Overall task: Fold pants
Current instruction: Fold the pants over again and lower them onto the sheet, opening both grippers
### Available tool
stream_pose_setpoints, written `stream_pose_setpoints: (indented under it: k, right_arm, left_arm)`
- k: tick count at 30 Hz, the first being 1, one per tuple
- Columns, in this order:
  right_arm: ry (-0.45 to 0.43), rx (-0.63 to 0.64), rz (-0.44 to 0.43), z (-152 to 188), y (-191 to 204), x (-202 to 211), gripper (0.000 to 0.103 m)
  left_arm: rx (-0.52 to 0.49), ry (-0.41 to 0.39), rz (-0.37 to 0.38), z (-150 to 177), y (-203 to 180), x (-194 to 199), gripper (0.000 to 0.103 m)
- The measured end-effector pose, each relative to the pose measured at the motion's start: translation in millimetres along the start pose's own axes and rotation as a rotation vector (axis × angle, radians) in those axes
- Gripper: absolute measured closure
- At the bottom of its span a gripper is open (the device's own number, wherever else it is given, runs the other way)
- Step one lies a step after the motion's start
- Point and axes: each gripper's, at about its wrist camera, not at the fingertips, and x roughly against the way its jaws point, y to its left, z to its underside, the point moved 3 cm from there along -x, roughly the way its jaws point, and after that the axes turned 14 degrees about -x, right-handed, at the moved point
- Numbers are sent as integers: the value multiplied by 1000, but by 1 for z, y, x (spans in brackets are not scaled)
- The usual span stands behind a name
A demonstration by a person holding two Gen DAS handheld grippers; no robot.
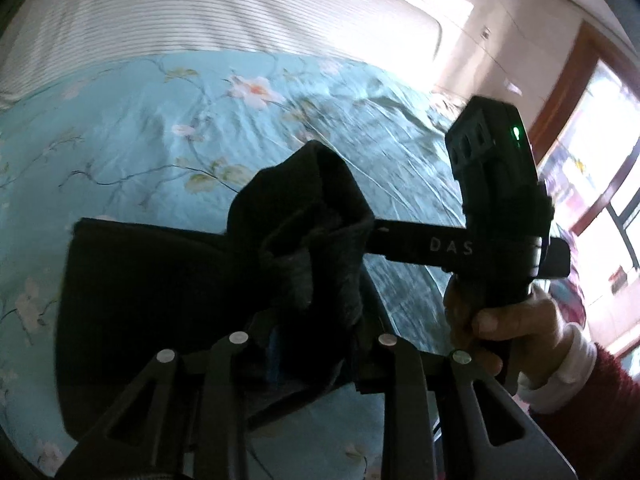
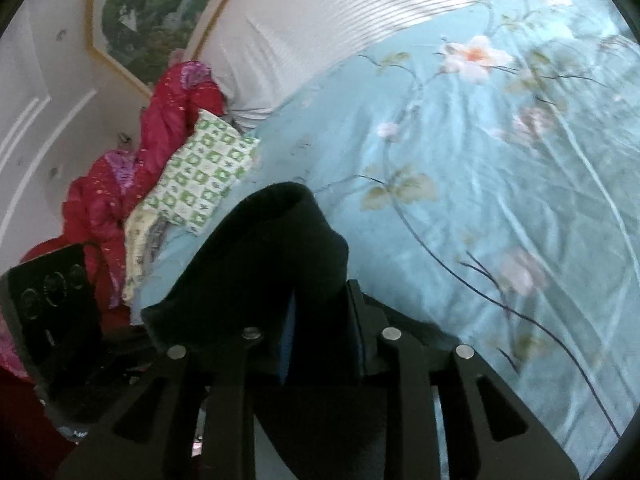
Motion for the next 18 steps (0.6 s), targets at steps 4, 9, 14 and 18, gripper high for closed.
stream_pose_setpoints:
  k: [4,9,14,18]
  right_arm:
    - [-31,-4,127,12,-7,12,76]
    - [-100,-40,280,21,-11,31,63]
    - [-167,-119,319,26,-19,58,56]
    - [-232,-141,333,26,-13,78,52]
  left_arm:
    - [-28,10,34,4,-8,-9,66]
    - [-44,24,111,11,-15,-7,51]
    - [-29,30,152,18,-12,8,46]
    - [-18,13,147,24,-5,27,42]
